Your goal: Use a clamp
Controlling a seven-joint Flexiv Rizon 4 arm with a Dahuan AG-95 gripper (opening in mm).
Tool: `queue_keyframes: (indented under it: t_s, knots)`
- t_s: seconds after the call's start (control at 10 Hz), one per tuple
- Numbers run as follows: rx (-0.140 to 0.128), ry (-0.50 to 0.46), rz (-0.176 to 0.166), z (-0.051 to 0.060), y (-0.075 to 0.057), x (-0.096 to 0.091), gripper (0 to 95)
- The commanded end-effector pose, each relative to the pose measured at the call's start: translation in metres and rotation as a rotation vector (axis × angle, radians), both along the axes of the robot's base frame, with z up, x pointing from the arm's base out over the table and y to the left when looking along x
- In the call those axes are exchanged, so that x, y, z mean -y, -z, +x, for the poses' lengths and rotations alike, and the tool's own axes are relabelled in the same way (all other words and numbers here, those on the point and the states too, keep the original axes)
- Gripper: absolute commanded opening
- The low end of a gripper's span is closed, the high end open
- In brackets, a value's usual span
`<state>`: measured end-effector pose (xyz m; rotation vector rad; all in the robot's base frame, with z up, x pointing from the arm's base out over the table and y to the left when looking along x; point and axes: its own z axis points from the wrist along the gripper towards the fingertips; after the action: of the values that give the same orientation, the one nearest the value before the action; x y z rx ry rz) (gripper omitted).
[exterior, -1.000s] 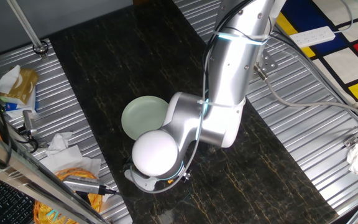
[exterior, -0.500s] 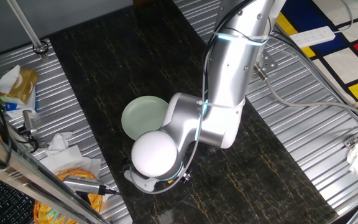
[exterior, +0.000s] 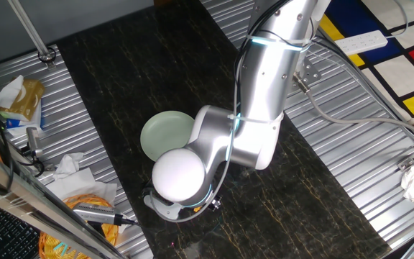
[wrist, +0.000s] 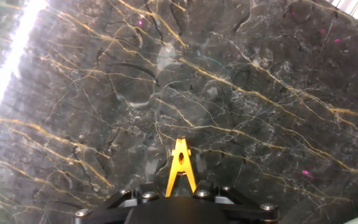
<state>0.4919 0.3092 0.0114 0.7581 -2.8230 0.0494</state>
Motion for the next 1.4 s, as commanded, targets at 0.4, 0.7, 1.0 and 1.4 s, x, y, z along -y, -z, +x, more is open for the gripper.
queue_keyframes:
  t_s: [0.4, 0.7, 1.0, 1.4]
  knots:
    - [0.014, 0.01, 0.009, 0.0004, -0.0003, -0.0004, 38.0]
    - [0.026, 0.018, 0.022, 0.0004, -0.0006, -0.0005, 38.0]
    - [0.033, 0.027, 0.04, 0.0004, -0.0005, -0.0009, 38.0]
    - [0.041, 0.035, 0.045, 0.0001, 0.0008, -0.0018, 38.0]
